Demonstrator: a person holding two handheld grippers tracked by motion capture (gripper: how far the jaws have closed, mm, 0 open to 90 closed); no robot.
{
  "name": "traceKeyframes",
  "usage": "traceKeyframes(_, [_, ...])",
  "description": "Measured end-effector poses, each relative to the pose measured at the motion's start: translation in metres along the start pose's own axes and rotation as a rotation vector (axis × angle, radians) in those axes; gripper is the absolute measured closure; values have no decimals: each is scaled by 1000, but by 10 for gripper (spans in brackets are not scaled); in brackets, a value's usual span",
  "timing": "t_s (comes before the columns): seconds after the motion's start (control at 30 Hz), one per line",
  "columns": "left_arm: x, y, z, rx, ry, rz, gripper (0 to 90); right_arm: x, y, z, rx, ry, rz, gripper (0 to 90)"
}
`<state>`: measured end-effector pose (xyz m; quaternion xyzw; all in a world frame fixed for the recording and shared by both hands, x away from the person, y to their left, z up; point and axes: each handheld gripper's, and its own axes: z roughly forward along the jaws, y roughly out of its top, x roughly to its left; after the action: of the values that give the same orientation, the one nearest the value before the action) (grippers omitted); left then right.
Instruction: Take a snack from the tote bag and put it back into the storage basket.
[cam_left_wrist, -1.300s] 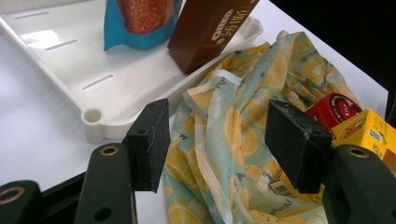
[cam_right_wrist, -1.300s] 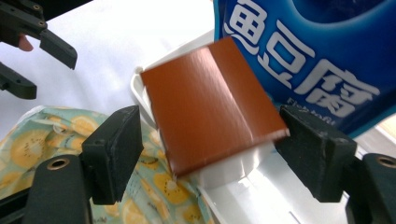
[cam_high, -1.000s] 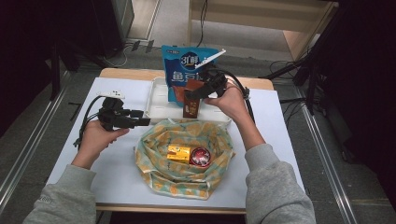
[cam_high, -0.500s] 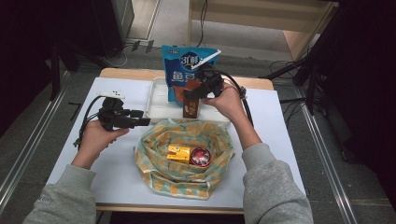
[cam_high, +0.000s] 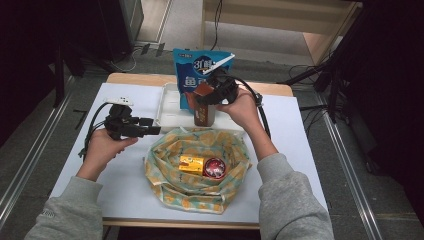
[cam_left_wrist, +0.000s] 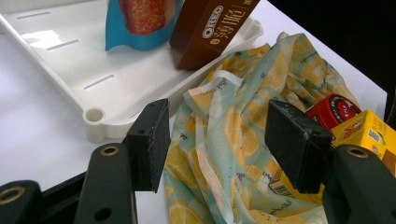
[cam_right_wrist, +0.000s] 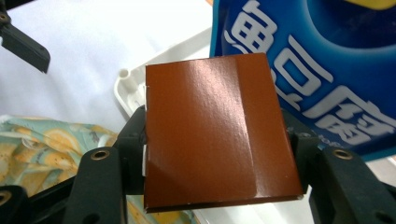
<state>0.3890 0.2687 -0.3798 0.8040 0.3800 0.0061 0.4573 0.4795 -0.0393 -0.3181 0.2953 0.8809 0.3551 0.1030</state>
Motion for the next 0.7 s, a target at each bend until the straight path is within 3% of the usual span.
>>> traceKeyframes(0.5, [2, -6, -9, -7, 2, -23, 407, 17, 28, 19, -46, 24, -15, 431])
traceKeyframes(0.7, [2, -9, -13, -11, 9, -30, 407, 20, 38, 29, -83, 48, 8, 431])
